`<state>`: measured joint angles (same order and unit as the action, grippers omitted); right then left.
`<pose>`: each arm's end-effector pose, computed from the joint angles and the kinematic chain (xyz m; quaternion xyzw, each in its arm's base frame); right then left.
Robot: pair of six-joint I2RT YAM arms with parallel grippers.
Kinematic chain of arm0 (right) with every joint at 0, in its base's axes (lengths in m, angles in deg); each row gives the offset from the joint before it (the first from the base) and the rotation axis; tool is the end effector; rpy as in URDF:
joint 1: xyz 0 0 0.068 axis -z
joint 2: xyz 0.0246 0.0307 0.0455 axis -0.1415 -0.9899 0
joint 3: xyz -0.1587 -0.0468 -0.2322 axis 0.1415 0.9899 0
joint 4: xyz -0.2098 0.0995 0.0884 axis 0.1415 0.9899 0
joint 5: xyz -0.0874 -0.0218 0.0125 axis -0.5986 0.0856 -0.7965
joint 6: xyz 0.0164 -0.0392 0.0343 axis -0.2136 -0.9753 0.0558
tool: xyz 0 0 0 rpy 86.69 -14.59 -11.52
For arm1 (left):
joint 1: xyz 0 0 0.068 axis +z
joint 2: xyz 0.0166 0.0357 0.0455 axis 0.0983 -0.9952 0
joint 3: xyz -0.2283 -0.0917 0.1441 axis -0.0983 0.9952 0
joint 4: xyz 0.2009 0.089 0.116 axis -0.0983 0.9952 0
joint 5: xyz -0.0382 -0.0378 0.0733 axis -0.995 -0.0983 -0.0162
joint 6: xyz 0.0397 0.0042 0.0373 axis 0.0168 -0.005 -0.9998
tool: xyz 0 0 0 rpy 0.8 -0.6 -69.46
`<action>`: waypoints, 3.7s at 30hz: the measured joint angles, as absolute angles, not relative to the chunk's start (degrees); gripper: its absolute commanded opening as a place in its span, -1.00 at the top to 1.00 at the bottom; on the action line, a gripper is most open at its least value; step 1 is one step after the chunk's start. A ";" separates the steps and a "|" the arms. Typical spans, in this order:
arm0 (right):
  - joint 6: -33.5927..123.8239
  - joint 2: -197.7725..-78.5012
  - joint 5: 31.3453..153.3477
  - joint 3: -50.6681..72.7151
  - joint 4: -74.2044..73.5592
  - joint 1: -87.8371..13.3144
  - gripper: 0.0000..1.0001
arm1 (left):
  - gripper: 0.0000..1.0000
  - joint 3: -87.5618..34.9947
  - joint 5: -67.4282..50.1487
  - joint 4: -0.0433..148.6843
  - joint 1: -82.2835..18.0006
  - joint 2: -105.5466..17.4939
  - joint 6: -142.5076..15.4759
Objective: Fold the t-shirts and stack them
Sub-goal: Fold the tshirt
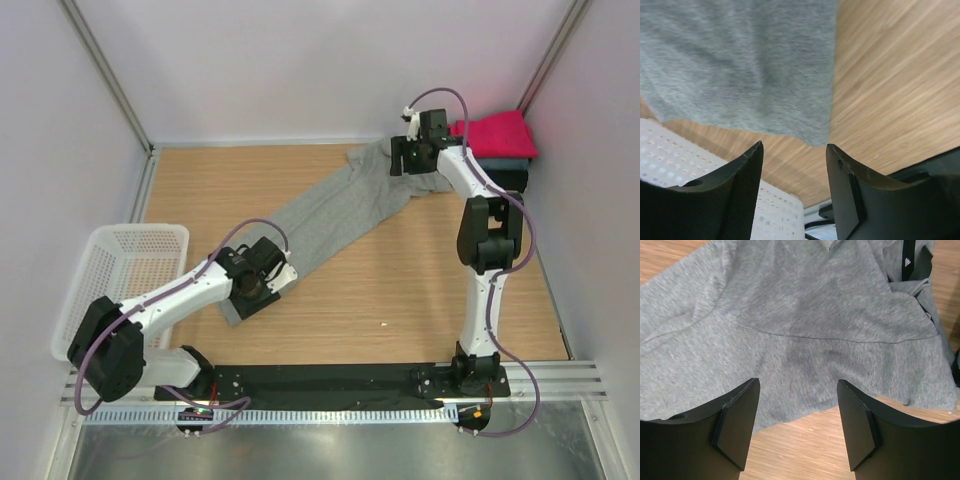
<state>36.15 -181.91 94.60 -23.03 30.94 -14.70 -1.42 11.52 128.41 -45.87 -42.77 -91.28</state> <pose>0.4880 0.0625 0.2574 -0.1020 0.9220 0.0943 0.3615 0.1569 -0.1227 0.2212 0.4590 0.8771 0.0808 0.1161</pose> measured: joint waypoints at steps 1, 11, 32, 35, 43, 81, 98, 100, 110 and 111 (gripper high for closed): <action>36.15 -182.50 94.44 -23.08 30.92 -14.66 -0.38 | -0.09 -1.36 10.80 128.85 -45.87 -43.03 -91.13; 36.32 -189.56 93.74 -27.67 32.03 -13.94 -0.38 | -0.09 -1.10 5.32 130.75 -46.33 -47.69 -90.58; 36.32 -190.79 93.52 -29.09 32.86 -12.87 -0.39 | 0.39 0.72 5.58 127.17 -46.46 -56.89 -90.56; 36.50 -192.62 93.44 -31.05 33.47 -12.82 -0.38 | 0.74 0.72 5.66 127.21 -46.44 -57.13 -90.62; 36.74 -198.24 93.22 -36.85 36.80 -12.78 -0.40 | 1.00 0.04 3.81 128.63 -46.46 -57.39 -92.18; 35.51 -211.14 91.99 -59.47 40.05 -18.42 -0.60 | 0.98 -34.56 -12.04 147.27 -82.02 -80.30 -94.08; 37.07 -192.06 94.77 -39.80 36.36 -15.03 -0.65 | -0.26 -48.94 -8.41 148.02 -82.61 -77.04 -93.79; 38.27 -185.54 96.56 -33.11 34.37 -12.98 -0.65 | -0.31 -48.77 -7.84 146.05 -78.24 -72.91 -93.97; 47.67 -155.42 110.49 5.54 18.15 -8.36 -0.60 | -0.35 -47.02 -4.45 120.83 -45.21 -70.38 -90.67; 48.08 -154.07 111.97 8.33 16.84 -9.24 -0.60 | -0.35 -48.02 -4.61 119.43 -44.21 -72.28 -90.08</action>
